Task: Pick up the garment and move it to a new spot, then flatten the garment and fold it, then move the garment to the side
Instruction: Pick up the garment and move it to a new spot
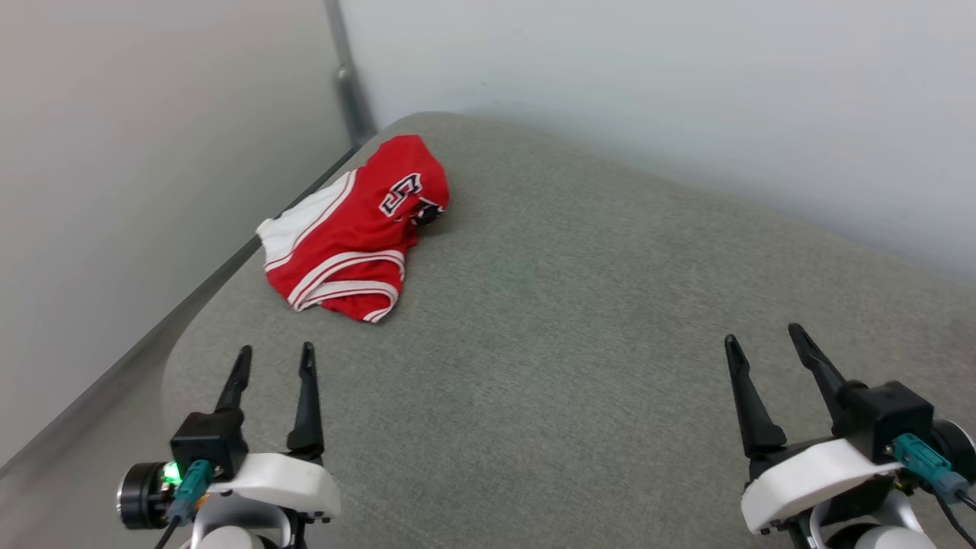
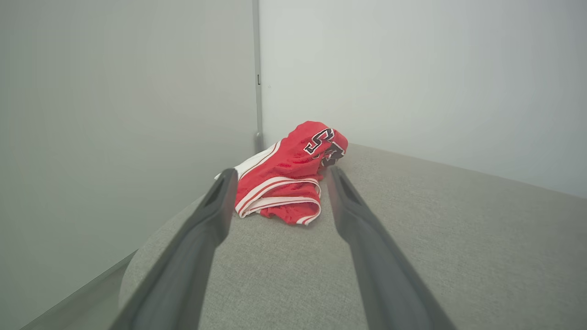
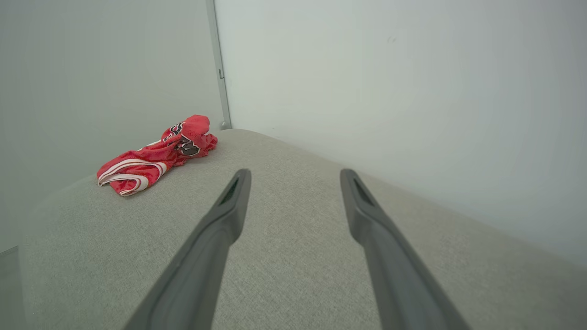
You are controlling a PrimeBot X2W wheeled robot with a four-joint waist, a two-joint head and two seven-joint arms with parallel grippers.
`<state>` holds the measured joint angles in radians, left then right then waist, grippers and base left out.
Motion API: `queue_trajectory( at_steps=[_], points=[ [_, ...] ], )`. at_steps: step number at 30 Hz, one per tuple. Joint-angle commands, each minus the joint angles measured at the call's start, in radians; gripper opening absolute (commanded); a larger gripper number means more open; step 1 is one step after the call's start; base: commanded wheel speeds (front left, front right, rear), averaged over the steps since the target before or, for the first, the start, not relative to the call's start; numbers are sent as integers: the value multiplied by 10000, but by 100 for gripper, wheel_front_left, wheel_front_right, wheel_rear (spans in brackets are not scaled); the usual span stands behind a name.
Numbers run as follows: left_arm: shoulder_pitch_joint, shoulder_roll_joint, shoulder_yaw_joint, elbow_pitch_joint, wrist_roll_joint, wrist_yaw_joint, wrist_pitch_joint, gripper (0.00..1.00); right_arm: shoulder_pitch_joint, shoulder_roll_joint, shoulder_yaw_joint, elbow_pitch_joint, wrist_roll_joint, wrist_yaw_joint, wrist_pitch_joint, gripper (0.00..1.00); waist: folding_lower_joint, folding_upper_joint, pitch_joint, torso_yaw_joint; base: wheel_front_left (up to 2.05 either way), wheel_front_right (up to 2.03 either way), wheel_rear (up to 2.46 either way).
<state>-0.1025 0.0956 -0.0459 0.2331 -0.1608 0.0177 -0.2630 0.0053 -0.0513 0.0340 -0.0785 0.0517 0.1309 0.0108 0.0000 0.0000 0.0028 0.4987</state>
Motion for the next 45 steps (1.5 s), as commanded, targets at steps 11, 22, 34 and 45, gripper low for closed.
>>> queue_trajectory(
  at_steps=[11,22,34,45],
  points=[
    [95,-2,366,-475,-142,89,-27,100,-812,14,432,193,-168,-3,101,100,0,0,535,415,0,0,0],
    [-2699,316,374,75,-478,-272,695,100,-1182,13,275,-511,-608,-3,462,100,0,0,1814,-325,0,0,0],
    [-6380,2285,1043,1434,-1254,-834,4076,100,-2377,10,201,-1406,-1125,-3,606,100,0,0,4188,-2173,0,0,0],
    [-7653,3886,962,4283,-2140,-1381,7250,100,-2932,11,297,-1440,-1075,-3,360,100,0,0,5340,-3012,0,0,0]
  ],
)
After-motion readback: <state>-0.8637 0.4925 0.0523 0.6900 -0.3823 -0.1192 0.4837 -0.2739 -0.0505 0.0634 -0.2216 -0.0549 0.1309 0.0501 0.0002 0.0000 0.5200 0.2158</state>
